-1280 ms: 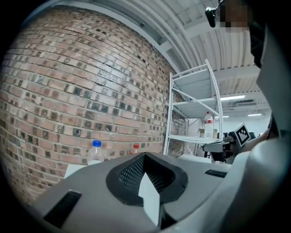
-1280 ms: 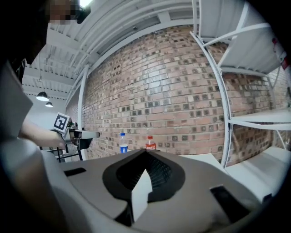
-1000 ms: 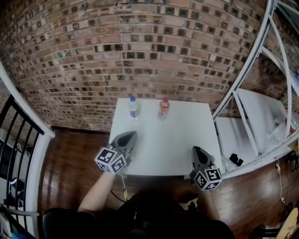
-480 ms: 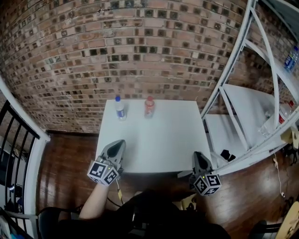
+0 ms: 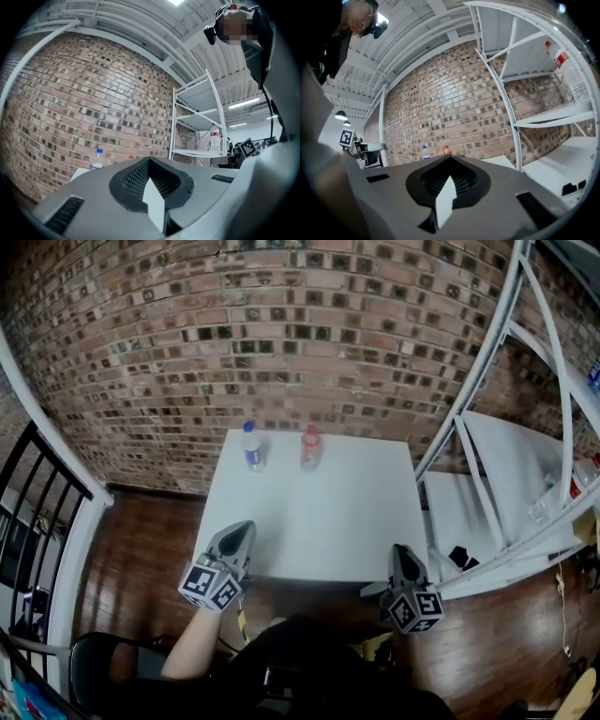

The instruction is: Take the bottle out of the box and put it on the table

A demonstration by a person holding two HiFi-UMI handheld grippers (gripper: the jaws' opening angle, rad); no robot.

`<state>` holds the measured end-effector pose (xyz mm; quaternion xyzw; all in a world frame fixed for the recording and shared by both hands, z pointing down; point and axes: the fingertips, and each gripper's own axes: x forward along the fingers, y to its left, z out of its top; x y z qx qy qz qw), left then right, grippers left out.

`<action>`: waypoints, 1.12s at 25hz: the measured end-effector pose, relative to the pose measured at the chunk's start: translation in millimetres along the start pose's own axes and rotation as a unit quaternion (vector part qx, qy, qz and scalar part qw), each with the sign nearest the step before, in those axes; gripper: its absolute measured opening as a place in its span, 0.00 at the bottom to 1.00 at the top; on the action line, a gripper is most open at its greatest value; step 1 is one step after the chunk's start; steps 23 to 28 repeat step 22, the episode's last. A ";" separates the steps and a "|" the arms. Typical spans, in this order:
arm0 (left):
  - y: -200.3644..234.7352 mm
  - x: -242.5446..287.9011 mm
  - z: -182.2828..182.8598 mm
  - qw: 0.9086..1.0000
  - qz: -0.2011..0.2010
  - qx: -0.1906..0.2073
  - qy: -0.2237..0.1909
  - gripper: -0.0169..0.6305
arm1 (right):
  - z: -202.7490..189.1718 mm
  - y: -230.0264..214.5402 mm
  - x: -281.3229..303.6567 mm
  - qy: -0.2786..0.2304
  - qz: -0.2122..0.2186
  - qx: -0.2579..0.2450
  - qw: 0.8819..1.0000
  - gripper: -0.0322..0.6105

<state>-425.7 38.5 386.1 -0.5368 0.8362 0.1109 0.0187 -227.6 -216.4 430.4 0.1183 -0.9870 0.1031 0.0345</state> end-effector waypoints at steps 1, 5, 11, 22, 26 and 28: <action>-1.6 -1.3 -0.3 1.000 0.002 0.001 0.000 0.03 | -0.9 0.3 1.0 0.000 0.004 0.001 1.000 0.05; -8.3 -2.4 -4.5 1.000 0.005 0.003 0.003 0.03 | -2.8 -0.3 2.3 0.002 0.015 0.002 1.000 0.05; -1.5 -9.0 -3.3 1.000 0.018 -0.002 0.007 0.03 | -5.2 2.0 6.0 0.008 0.023 0.007 1.000 0.05; 6.8 -14.1 -5.6 0.999 0.039 -0.013 -0.004 0.03 | 2.8 -8.6 6.7 0.005 0.026 -0.006 1.000 0.05; 6.8 -14.1 -5.6 0.999 0.039 -0.013 -0.004 0.03 | 2.8 -8.6 6.7 0.005 0.026 -0.006 1.000 0.05; 6.8 -14.1 -5.6 0.999 0.039 -0.013 -0.004 0.03 | 2.8 -8.6 6.7 0.005 0.026 -0.006 1.000 0.05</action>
